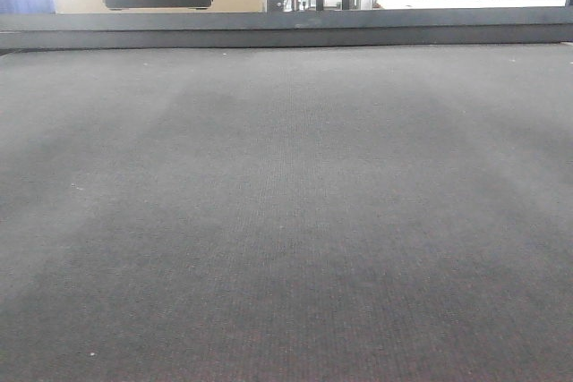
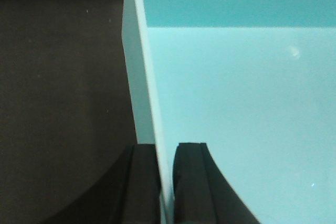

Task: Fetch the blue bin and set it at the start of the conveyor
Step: 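Lower the held teal bin onto the near end of the grey conveyor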

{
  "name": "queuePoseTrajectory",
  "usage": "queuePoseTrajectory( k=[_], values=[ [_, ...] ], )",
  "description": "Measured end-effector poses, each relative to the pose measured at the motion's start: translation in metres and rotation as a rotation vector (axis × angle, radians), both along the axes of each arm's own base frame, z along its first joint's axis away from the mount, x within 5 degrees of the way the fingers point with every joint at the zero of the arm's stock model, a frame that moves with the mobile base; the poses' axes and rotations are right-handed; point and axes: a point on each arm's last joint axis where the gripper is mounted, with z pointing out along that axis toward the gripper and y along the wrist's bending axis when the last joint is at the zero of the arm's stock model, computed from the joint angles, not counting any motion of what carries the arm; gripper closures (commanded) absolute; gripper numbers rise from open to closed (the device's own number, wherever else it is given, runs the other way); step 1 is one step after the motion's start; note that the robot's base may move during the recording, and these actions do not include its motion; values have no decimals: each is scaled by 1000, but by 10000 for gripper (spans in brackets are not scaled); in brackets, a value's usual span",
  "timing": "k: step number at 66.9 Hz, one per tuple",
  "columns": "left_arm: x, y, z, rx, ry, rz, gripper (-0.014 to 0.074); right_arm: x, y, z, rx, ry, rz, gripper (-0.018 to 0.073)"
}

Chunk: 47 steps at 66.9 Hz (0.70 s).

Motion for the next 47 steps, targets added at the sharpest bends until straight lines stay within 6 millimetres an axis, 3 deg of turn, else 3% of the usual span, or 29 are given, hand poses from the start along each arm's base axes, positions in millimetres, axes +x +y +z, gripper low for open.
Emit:
queuePoseTrajectory(
  k=[18,28,47],
  values=[
    [33,-2,-59,29,174,34,708,25,1,-26,-8,83,2,712],
    [56,-4,-96,49,252,49,708,52,3,-60,-14,181,6,712],
    [87,-12,-145,84,330,54,708,92,5,-124,-28,347,7,712]
  ],
)
